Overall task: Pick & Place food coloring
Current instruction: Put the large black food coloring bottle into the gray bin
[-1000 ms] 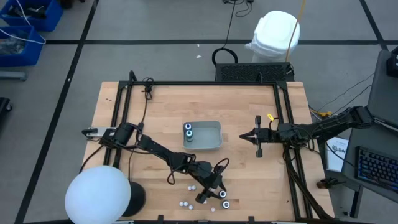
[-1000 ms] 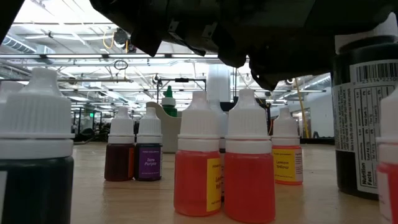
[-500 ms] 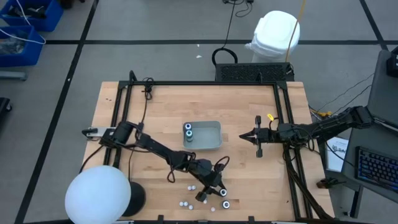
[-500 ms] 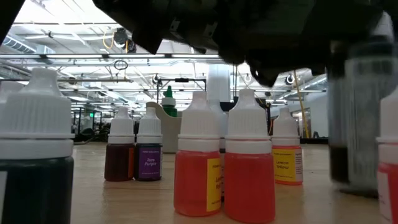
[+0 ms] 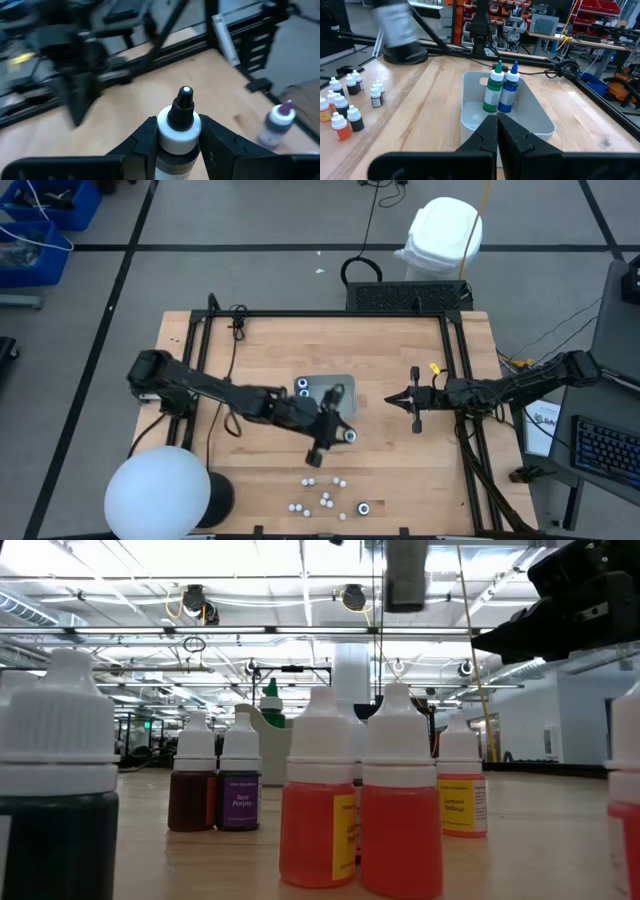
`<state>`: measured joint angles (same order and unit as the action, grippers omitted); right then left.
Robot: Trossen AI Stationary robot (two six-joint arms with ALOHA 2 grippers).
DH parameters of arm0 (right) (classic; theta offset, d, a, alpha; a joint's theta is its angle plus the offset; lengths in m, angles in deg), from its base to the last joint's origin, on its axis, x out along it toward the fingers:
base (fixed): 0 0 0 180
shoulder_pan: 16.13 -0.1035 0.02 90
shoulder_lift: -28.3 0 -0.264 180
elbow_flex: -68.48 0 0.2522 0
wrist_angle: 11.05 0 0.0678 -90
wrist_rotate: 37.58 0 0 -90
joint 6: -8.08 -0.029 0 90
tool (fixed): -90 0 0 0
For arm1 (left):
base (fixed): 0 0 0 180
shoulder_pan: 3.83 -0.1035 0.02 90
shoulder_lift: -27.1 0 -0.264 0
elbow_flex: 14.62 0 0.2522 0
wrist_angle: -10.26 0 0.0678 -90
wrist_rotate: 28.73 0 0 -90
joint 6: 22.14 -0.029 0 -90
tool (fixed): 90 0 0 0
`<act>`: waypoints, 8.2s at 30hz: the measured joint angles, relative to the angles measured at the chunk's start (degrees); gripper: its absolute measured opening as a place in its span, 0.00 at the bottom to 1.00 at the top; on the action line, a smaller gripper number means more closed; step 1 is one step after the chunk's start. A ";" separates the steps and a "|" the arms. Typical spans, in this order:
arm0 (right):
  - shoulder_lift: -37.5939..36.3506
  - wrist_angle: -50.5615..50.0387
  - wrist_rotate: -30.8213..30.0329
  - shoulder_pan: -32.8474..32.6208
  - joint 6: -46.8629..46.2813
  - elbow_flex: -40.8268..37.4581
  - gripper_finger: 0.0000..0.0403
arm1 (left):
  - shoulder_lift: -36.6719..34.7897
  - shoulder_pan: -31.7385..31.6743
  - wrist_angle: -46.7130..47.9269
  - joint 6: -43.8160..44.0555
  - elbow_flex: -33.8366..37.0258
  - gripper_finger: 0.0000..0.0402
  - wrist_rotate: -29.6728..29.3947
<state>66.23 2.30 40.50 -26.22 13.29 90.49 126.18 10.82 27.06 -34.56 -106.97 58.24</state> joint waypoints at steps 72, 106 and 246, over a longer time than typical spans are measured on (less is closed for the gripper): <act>0.00 -1.65 -0.22 -0.01 -3.73 0.00 0.00 | -5.43 2.47 -25.35 39.78 28.55 0.30 -51.17; 0.02 -1.70 -0.22 -0.01 -3.69 -0.02 0.00 | 10.90 6.56 7.99 62.53 7.76 0.30 -68.94; 15.21 -16.84 12.37 14.79 7.90 22.60 0.00 | -20.18 -10.13 6.13 -4.73 19.26 0.00 -25.71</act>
<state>81.44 -14.54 52.87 -11.43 21.20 113.10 106.00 0.68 33.19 -39.29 -87.71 32.53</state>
